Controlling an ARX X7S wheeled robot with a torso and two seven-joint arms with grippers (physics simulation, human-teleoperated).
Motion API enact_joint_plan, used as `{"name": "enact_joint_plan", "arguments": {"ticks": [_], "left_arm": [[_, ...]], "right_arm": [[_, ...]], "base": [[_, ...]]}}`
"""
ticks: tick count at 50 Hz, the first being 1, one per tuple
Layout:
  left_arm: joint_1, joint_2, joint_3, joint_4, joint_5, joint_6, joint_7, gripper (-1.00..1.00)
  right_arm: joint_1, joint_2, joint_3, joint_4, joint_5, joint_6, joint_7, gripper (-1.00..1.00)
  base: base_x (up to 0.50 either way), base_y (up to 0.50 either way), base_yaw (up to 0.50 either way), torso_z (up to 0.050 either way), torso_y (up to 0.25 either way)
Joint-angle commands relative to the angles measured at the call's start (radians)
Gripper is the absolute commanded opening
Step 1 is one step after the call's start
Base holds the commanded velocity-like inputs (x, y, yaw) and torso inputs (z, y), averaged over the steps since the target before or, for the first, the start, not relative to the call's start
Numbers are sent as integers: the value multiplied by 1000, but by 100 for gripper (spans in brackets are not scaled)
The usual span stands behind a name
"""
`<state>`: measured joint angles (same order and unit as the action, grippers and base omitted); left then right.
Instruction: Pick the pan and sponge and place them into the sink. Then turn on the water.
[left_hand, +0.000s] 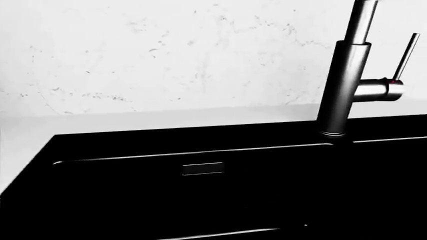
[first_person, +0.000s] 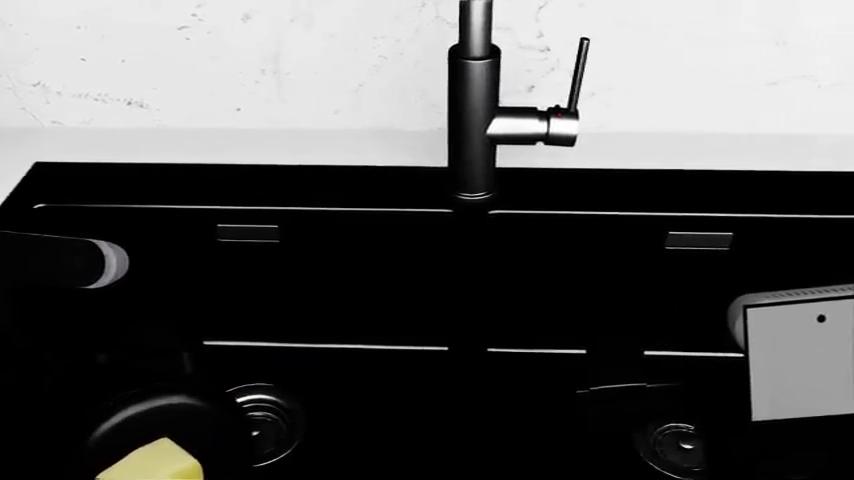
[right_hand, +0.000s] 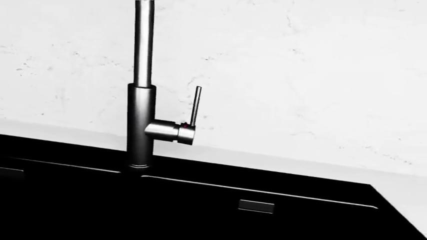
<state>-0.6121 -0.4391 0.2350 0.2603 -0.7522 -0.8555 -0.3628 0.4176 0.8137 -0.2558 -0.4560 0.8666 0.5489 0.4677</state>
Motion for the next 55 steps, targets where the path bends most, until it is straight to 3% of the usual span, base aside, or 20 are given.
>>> {"name": "enact_joint_plan", "arguments": {"ticks": [1, 14, 55], "left_arm": [[-6, 10, 11, -16, 9, 9, -3, 100], [2, -21, -12, -6, -12, 4, 7, 100], [-8, -19, -7, -29, -13, 14, 2, 100]], "right_arm": [[-1, -2, -3, 2, -2, 0, 1, 100], [-1, -10, -10, 13, -8, -1, 1, 100], [17, -20, -18, 25, -22, -1, 8, 100]], "base": [[16, -277, 0, 0, 0], [15, -253, 0, 0, 0], [62, 0, 0, 0, 0]]}}
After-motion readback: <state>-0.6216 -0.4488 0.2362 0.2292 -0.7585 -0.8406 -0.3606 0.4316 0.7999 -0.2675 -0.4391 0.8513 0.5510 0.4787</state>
